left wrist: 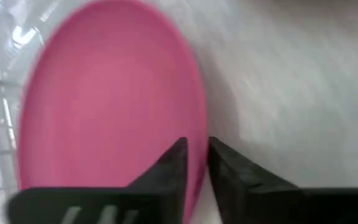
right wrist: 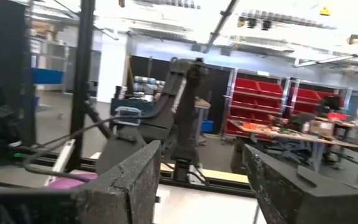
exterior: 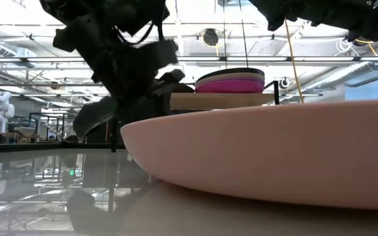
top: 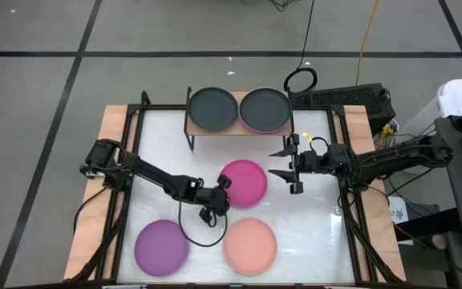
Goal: Place and stack plates onto a shelf
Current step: Stack the pink plate on top of the black plate on the shelf
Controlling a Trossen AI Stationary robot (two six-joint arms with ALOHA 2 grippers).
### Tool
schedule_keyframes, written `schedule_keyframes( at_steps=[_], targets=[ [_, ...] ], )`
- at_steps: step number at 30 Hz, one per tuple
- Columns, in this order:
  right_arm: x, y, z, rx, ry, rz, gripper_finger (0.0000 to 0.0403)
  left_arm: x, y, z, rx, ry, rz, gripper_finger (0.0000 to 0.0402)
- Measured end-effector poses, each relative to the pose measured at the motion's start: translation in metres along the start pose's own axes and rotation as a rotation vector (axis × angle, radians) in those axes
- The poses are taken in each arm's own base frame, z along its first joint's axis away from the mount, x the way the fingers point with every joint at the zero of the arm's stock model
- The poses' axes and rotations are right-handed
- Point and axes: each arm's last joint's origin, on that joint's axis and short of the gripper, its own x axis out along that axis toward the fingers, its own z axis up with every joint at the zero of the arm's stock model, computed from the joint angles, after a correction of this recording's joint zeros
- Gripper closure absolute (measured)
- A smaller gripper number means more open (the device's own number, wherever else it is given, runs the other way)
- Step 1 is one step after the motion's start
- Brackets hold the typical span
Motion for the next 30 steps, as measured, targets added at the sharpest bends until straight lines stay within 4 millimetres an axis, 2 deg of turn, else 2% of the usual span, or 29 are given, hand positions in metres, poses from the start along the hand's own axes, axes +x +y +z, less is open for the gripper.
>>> schedule_keyframes(
  at_steps=[2,6,10,12,15,19,22,24,28,30],
  targets=[
    [0.0,-0.001,0.0,0.0,0.004,-0.032,0.0193,-0.002,0.002,0.003,-0.015,-0.017,0.006,0.0378],
    [0.0,-0.003,0.0,-0.001,0.012,-0.092,0.0193,-0.02,0.007,0.012,-0.013,0.014,0.02,0.0391],
    [0.0,-0.003,0.002,-0.015,-0.004,-0.101,0.0193,-0.058,0.014,0.023,-0.004,0.065,0.129,0.0391],
    [-0.001,-0.003,0.004,-0.016,-0.022,-0.103,0.0193,-0.081,0.016,0.022,0.016,0.104,0.179,0.0391],
    [-0.002,-0.004,0.006,-0.017,-0.035,-0.105,0.0193,-0.116,0.03,0.024,0.03,0.084,0.249,0.0391],
    [-0.002,-0.004,0.008,-0.01,-0.044,-0.106,0.0193,-0.157,0.057,0.011,0.025,0.05,0.33,0.0392],
    [-0.002,-0.004,0.007,-0.009,-0.047,-0.106,0.0193,-0.178,0.082,-0.011,0.002,0.084,0.386,0.0392],
    [-0.001,-0.004,0.007,-0.008,-0.048,-0.106,0.0193,-0.185,0.101,-0.025,-0.006,0.074,0.395,0.0392],
    [-0.001,-0.004,0.007,-0.007,-0.051,-0.107,0.0193,-0.187,0.13,-0.053,0.003,0.144,0.341,0.0392],
    [-0.001,-0.004,0.007,-0.006,-0.058,-0.107,0.0193,-0.191,0.145,-0.061,-0.032,0.186,0.302,0.0392]
  ],
)
